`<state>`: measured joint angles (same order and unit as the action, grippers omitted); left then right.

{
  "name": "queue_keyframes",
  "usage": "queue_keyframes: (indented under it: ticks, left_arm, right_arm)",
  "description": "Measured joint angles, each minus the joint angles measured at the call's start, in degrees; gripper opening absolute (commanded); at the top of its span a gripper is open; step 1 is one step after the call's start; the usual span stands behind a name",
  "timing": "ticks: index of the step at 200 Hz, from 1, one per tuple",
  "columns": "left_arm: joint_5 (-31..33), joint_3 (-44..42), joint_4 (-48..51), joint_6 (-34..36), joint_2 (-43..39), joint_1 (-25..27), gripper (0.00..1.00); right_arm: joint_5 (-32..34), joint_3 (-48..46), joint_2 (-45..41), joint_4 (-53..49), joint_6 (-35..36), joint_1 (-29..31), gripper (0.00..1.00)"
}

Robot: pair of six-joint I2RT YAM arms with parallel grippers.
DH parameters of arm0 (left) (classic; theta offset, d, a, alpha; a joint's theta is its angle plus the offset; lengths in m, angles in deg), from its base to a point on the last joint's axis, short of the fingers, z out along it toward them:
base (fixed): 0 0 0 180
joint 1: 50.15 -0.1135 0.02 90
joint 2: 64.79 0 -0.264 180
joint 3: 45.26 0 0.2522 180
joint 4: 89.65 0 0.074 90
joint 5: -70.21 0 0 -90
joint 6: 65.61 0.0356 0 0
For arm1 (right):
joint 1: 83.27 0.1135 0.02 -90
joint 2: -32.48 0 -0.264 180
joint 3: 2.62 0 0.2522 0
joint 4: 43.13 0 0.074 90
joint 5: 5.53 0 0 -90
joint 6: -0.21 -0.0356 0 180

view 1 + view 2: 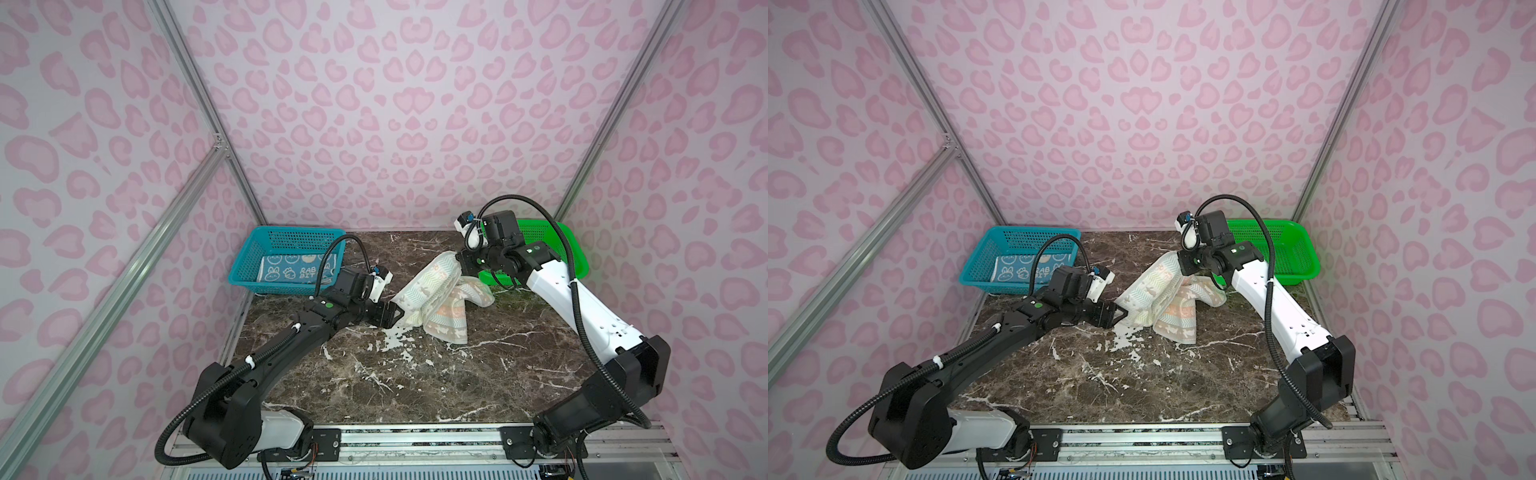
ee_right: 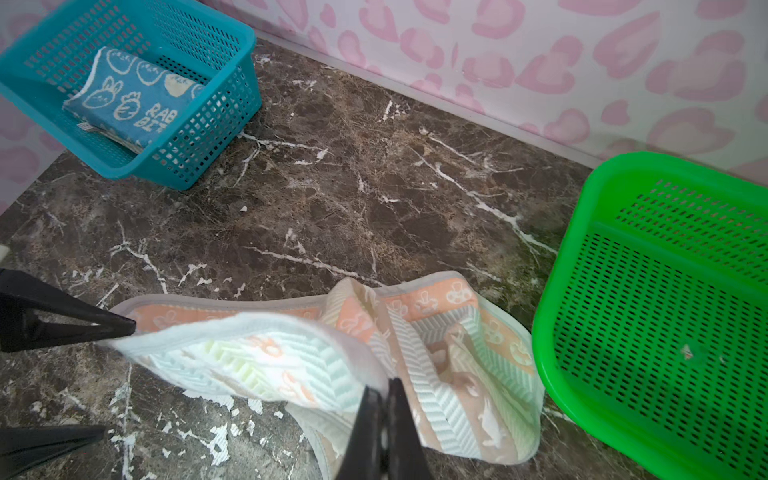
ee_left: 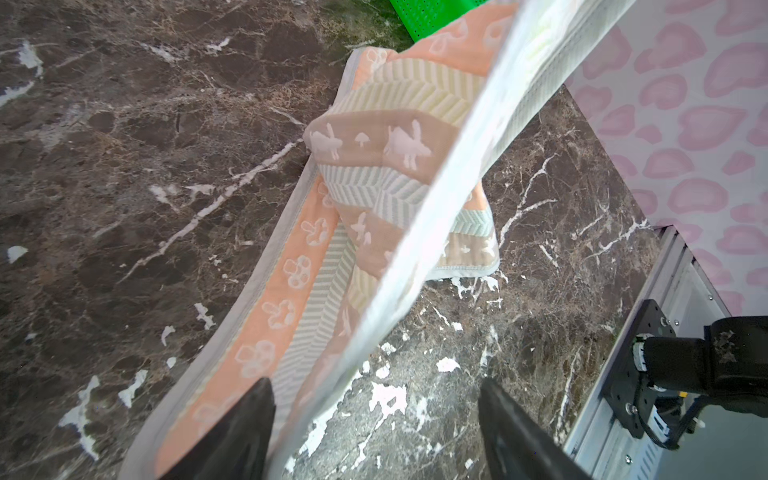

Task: Fold and stack the towels
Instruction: 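Grasp another corner with the left gripper while the right holds its corner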

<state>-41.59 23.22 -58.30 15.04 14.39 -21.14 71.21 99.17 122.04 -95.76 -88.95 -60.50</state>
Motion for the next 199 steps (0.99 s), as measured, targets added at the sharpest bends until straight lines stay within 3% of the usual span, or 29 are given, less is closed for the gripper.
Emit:
queue_keyframes:
  ticks: [32,66,155,172,182,199]
  left_arm:
    - [0.9,0.9,-0.1,1.0,3.3,0.5,0.72]
    - [2.0,1.8,0.4,1.9,5.4,0.5,0.60]
    - [3.5,0.9,3.4,1.9,4.4,-0.3,0.37]
    - [3.5,0.9,3.5,1.9,4.4,-0.5,0.21]
    - [3.5,0.9,3.5,1.9,4.4,-0.6,0.05]
    - [3.6,0.9,3.5,2.3,4.4,-0.9,0.04]
  right_arm:
    - [-1.0,-0.6,-0.2,-0.1,0.2,-2.9,0.00]
    - [-1.4,-1.6,-0.3,0.0,0.2,-5.4,0.00]
    - [-1.8,-3.7,-1.0,0.2,0.5,-9.3,0.00]
    - [-1.8,-4.3,-1.0,-0.1,0.7,-9.4,0.00]
    - [-1.8,-4.3,-1.0,0.0,0.9,-9.4,0.00]
    - [-2.0,-4.3,-1.2,0.0,0.9,-9.4,0.00]
